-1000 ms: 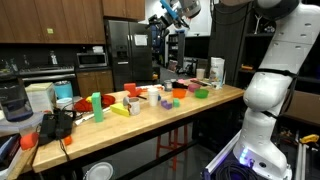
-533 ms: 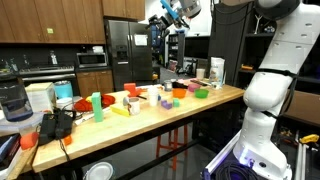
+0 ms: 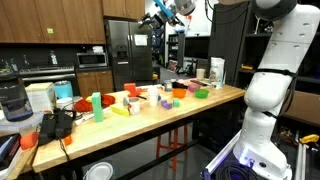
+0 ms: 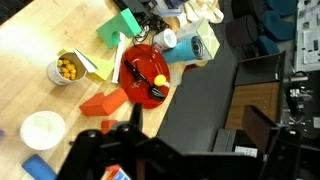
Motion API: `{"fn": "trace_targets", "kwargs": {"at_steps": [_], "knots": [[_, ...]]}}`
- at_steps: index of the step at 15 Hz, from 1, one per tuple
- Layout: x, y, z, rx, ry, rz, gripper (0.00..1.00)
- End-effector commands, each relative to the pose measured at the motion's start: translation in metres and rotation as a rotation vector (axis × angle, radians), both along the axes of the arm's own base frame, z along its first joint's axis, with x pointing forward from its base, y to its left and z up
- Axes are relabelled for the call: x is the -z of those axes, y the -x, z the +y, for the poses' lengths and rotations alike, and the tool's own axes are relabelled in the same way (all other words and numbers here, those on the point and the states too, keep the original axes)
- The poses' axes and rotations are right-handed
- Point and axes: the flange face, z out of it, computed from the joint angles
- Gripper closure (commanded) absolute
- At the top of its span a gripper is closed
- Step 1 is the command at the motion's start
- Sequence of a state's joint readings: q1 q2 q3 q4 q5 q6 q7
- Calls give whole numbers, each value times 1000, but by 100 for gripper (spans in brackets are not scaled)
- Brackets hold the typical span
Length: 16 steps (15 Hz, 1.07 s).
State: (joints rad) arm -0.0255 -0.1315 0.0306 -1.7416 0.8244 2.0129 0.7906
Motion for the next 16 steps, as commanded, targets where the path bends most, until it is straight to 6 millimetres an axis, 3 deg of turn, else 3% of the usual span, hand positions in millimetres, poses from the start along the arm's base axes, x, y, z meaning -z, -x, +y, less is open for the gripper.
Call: {"fn": "trace_targets", "kwargs": {"at_steps": [1, 10, 16], "knots": [[-10, -14, 41, -74, 56, 28, 0], [8, -28, 136, -296, 41, 75, 0], [13, -28, 164, -334, 35, 122, 0]]}}
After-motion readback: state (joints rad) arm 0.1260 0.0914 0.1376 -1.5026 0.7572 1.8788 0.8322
